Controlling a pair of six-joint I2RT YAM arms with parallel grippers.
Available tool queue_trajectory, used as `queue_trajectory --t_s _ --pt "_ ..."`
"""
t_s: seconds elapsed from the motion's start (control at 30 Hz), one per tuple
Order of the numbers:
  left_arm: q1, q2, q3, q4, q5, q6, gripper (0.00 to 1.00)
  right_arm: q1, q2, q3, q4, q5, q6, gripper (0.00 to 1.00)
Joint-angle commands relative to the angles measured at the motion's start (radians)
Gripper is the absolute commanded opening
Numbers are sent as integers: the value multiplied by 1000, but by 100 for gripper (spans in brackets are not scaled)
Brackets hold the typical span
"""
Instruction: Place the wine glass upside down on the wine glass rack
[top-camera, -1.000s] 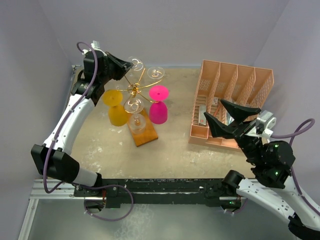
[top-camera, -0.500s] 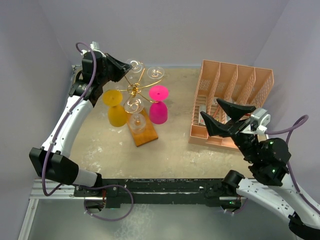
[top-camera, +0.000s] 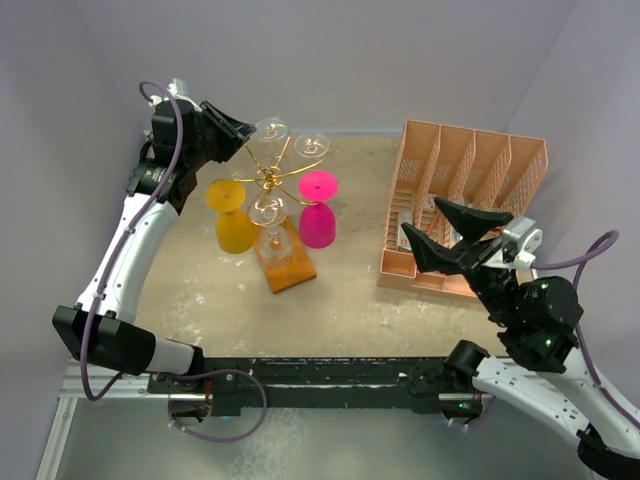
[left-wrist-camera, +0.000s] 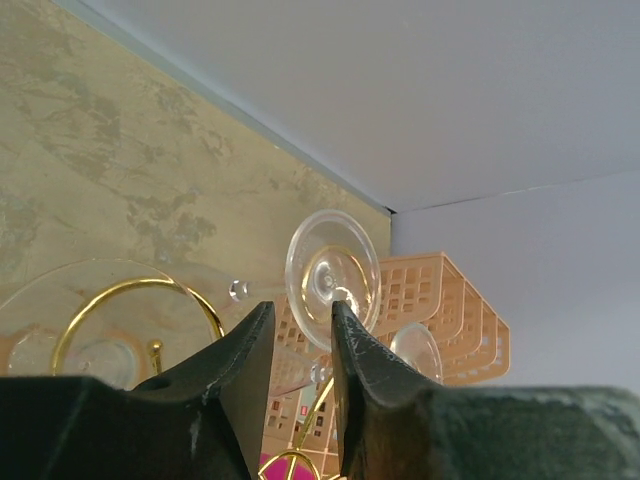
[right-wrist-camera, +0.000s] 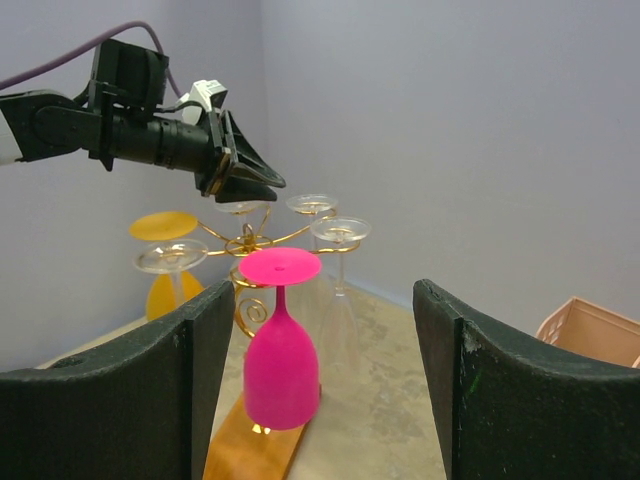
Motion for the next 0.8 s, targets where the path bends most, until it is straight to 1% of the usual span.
queue_trajectory --t_s 0.0,0.07,0.13,0.17,0.2,0.3,0.4,0.5,0.6,0.67,0.77 --pt "9 -48 65 4 3 35 28 1 -17 42 11 22 -13 74" --pt "12 -60 71 -1 2 40 31 2 -23 40 5 26 -8 74" --pt "15 -77 83 -16 6 57 36 1 -27 37 -5 37 3 74" --pt "16 -82 96 -33 8 79 40 1 -30 35 -8 47 9 74" --pt "16 -93 110 -56 9 108 41 1 -29 36 -15 60 18 74" --pt "16 -144 115 -123 -21 191 42 1 -19 43 -56 125 49 74" --pt "16 -216 95 -209 -56 287 43 1 9 72 -140 216 87 74" --pt "16 -324 22 -269 -100 394 43 1 33 99 -245 288 135 74" --pt "16 -459 -95 -313 -192 468 46 2 50 134 -337 357 196 74" --pt "16 -545 -158 -352 -275 479 50 1 54 144 -388 393 233 74" --pt "17 -666 -258 -372 -359 490 52 2 52 151 -445 451 285 73"
